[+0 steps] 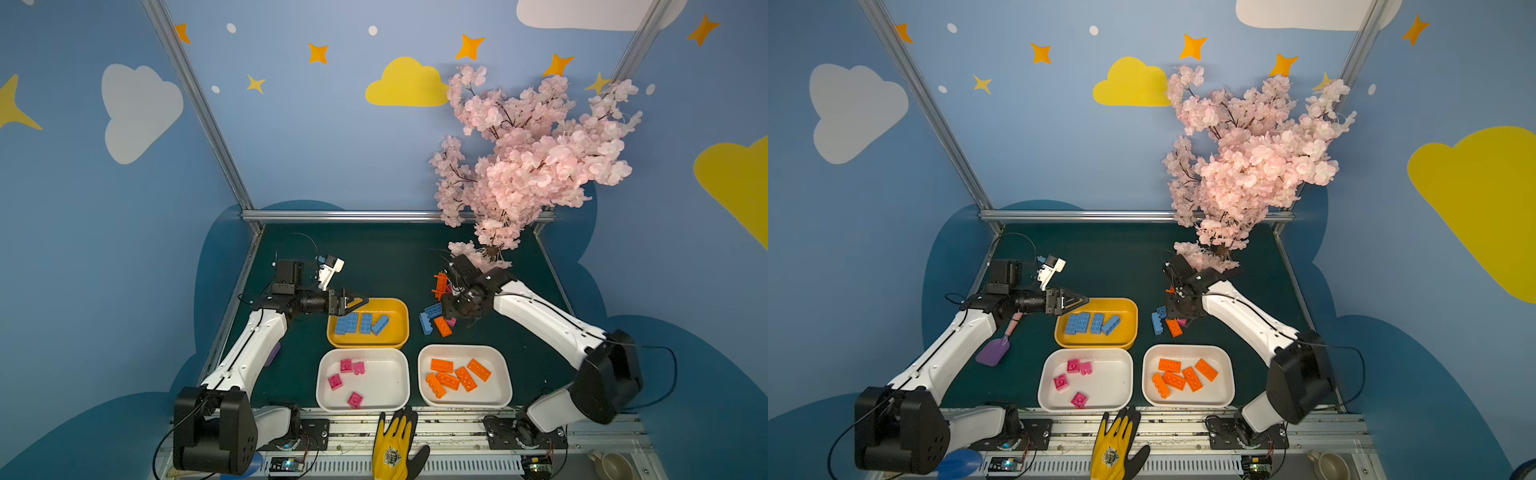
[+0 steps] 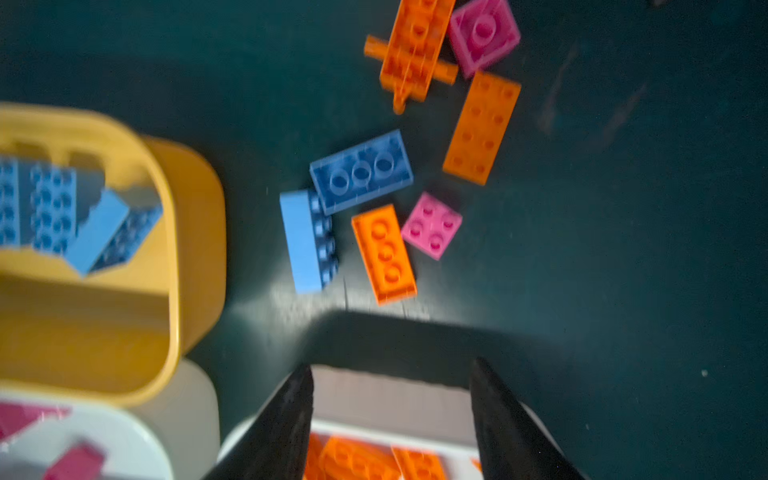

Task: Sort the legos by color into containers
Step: 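Move the right gripper back to the pile above the orange connector piece, then lower the right gripper and grasp the long orange connector piece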

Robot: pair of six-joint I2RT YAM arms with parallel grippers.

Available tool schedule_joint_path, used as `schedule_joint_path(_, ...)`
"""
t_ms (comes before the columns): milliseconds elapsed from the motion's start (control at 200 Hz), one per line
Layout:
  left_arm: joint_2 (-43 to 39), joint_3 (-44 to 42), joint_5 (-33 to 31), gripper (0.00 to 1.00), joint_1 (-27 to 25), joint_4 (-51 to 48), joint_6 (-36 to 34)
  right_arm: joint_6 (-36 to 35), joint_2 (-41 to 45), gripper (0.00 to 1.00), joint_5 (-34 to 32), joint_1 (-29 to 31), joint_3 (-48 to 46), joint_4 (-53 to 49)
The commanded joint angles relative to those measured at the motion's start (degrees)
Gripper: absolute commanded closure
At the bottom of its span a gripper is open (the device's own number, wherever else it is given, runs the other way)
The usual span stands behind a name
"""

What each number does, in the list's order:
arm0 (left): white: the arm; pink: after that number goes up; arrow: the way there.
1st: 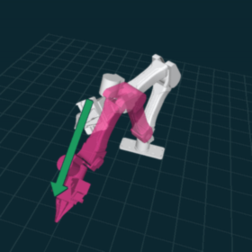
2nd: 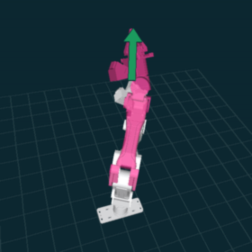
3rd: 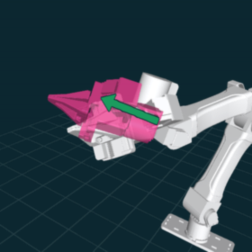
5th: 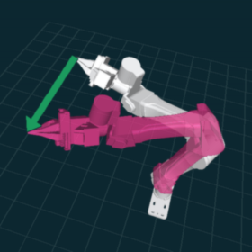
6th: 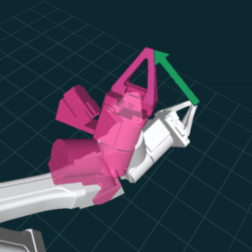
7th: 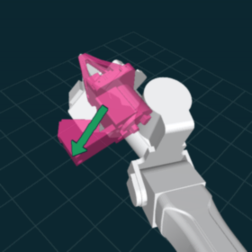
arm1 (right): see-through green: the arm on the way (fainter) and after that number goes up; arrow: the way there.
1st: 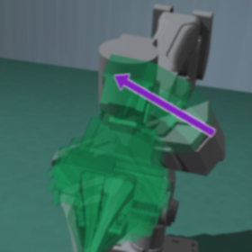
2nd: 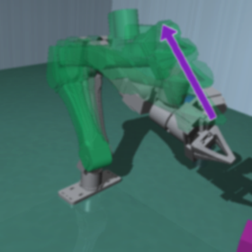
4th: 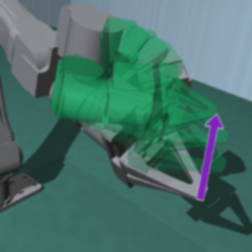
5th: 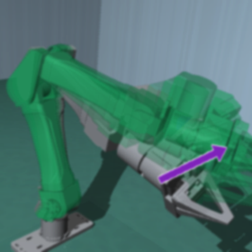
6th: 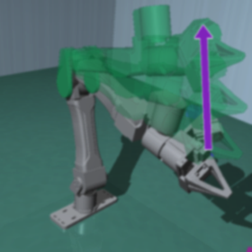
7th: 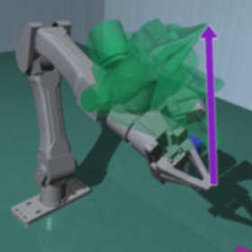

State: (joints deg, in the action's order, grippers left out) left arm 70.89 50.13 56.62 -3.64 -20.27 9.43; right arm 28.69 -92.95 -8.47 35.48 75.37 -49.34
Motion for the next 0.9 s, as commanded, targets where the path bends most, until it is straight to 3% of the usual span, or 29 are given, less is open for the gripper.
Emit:
schedule_joint_path(0,0.4,0.5,0.4,0.01,0.3,2.2,0.9,3.1,-8.1,0.39,-3.1,-1.3,6.6,4.2)
schedule_joint_path(230,0.2,-0.1,0.0,0.01,0.2,3.7,1.6,5.4,-22.1,0.39,-0.7,-4.6,18.8,4.5)
schedule_joint_path(385,0.4,0.4,-0.2,0.01,0.5,2.2,0.4,7.4,-29.8,0.39,2.5,-6.1,27.8,-3.7)
schedule_joint_path(891,0.0,0.5,-0.3,0.01,1.0,0.5,-0.8,4.4,-34.2,0.4,1.5,-7.8,26.6,-1.6)
